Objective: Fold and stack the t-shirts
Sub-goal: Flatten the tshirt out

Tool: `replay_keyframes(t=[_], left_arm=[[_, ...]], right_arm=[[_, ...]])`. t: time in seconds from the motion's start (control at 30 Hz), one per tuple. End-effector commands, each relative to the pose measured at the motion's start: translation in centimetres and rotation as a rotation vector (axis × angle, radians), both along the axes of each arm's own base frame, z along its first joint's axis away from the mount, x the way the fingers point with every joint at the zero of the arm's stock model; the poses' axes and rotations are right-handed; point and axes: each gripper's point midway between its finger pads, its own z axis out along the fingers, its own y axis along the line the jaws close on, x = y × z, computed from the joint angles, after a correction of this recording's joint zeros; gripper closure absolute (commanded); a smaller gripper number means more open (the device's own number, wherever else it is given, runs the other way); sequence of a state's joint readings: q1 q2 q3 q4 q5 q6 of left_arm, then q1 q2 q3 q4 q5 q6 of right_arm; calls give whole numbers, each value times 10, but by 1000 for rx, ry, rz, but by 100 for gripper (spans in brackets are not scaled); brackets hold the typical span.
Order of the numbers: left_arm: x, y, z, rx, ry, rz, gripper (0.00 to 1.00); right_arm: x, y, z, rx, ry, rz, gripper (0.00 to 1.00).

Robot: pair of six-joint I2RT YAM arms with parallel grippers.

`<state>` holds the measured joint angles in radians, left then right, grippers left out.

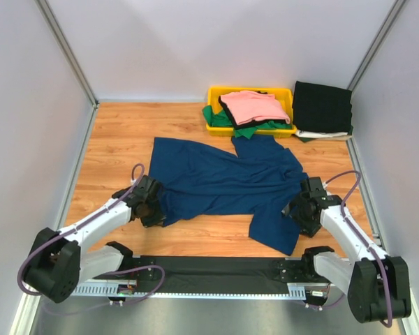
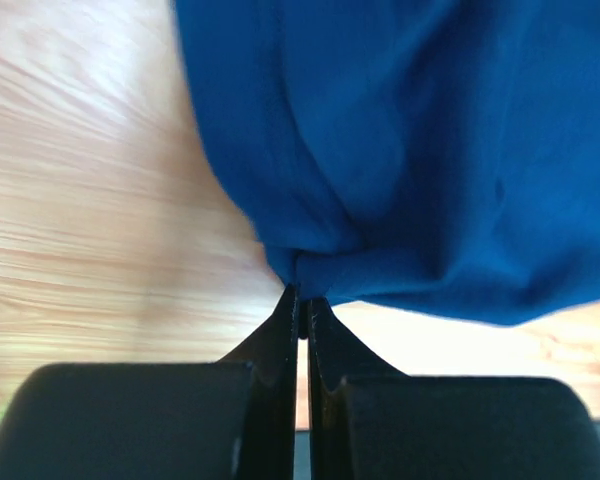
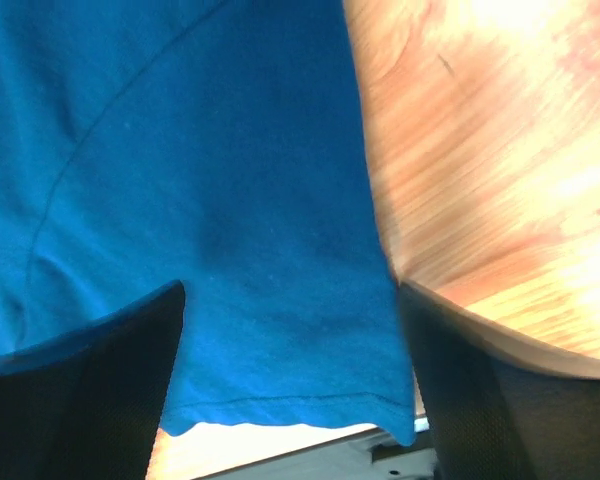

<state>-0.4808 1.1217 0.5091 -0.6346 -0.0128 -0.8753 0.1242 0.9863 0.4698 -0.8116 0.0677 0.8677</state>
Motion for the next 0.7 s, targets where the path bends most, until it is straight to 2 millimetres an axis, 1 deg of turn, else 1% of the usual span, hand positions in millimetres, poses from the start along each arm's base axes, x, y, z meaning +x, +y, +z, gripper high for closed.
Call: replay_keyframes(t=[0.0,0.03,0.07,0.1,0.13,0.17,0.2,0.23,0.3,0.33,0.37,0.47,0.5,0.53,0.6,0.63,0.67], left_arm=[[25,22,19,66,-127,43,100],[25,27,24,53,-130,59,100],[30,44,28,46,-138,137,100],[31,50,35,32,-172,166,100],[37,47,39,-6,-201,175,100],[37,53,40,-11,-195,213,100],[38,56,43,-9,-185,240,100],[39,62,43,-17,-181,272,100],[41,65,43,-28,-182,294,100],[43,64,44,-49,-188,299,100],[43,64,45,-54,-188,298,100],[43,57,48,-91,-198,284,100],[43,53,52,-116,-206,276,100],[42,51,54,-129,-210,270,100],[43,46,64,-158,-235,255,100],[41,46,68,-159,-230,254,100],[44,46,81,-164,-264,242,100]], right_arm=[[19,-5,-11,-31,-22,-4,30],[19,-5,-14,-33,-16,-2,40],[21,-8,-17,-34,-13,-16,49],[20,-8,-20,-24,-10,-24,58],[21,-8,-20,-15,-18,-25,86],[25,-10,-19,-2,-36,-42,98],[24,-9,-20,18,-36,-48,100],[26,-14,-17,21,-61,-76,100],[25,-23,-15,21,-86,-121,100],[26,-29,-9,17,-115,-146,100],[27,-31,-6,14,-129,-155,100],[28,-26,6,43,-163,-159,100],[29,-20,10,81,-175,-154,100],[28,-17,16,96,-189,-154,100],[33,-10,32,137,-229,-144,100],[29,-8,42,144,-243,-142,100],[34,-7,58,150,-282,-136,100]])
